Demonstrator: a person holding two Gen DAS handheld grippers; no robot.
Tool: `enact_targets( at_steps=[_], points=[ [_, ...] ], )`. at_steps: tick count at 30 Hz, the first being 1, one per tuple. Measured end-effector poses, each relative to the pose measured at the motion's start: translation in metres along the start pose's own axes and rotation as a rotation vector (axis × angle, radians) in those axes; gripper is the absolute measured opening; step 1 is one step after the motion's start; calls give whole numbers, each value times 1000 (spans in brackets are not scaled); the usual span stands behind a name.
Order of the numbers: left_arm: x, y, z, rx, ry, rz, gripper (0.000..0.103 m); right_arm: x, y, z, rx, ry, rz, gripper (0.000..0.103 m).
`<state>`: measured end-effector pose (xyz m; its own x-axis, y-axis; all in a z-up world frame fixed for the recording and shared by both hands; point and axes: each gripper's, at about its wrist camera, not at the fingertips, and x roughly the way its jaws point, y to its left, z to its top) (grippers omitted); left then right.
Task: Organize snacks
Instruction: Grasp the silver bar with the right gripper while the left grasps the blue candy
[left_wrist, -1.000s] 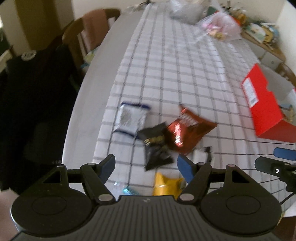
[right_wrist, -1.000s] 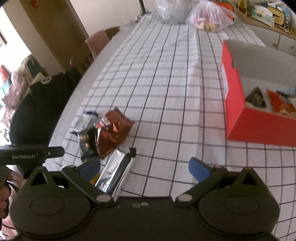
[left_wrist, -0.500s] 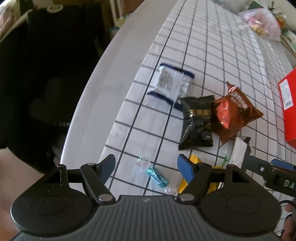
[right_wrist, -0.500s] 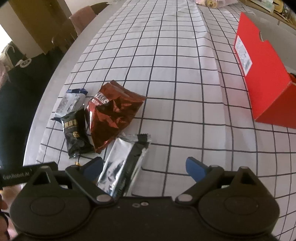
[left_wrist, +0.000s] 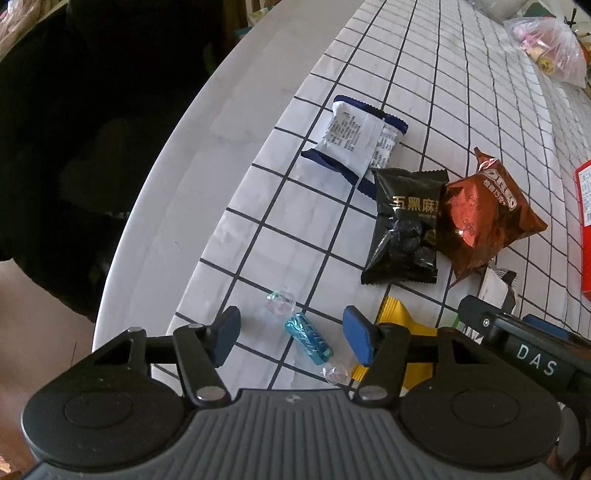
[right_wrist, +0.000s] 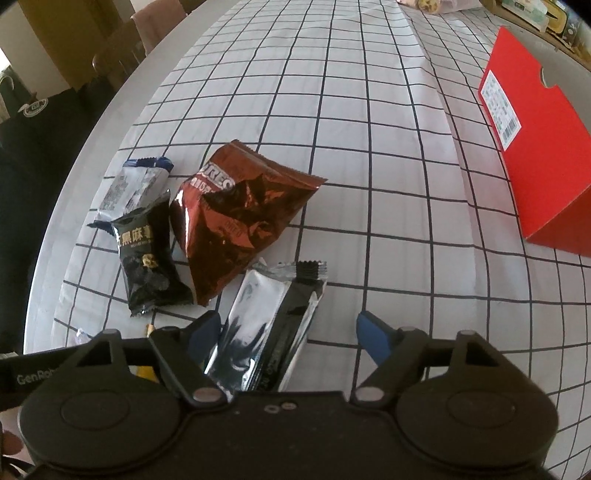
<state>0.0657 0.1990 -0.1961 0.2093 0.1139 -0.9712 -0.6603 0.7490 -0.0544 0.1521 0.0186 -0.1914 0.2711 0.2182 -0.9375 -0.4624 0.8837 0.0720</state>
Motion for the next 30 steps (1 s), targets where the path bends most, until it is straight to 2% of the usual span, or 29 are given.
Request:
enact_targets(
  at_steps=[4, 7, 11, 15, 30],
  points=[
    [1, -5, -1, 3, 5, 13, 60, 1, 3, -2, -9, -3, -3, 74],
    [0, -5, -2, 1, 2, 24, 56, 1, 4, -4, -16, -1, -9, 66],
    [-3, -7, -3, 3, -8, 37, 36, -1, 4, -6, -34, -6, -17, 51],
    [-4, -8, -6, 15, -20, 55, 14, -5, 0, -8, -36, -15, -15, 44],
    [-9, 10, -4, -18, -4, -4, 13, -31, -58, -20, 63, -64, 22, 42]
  ],
)
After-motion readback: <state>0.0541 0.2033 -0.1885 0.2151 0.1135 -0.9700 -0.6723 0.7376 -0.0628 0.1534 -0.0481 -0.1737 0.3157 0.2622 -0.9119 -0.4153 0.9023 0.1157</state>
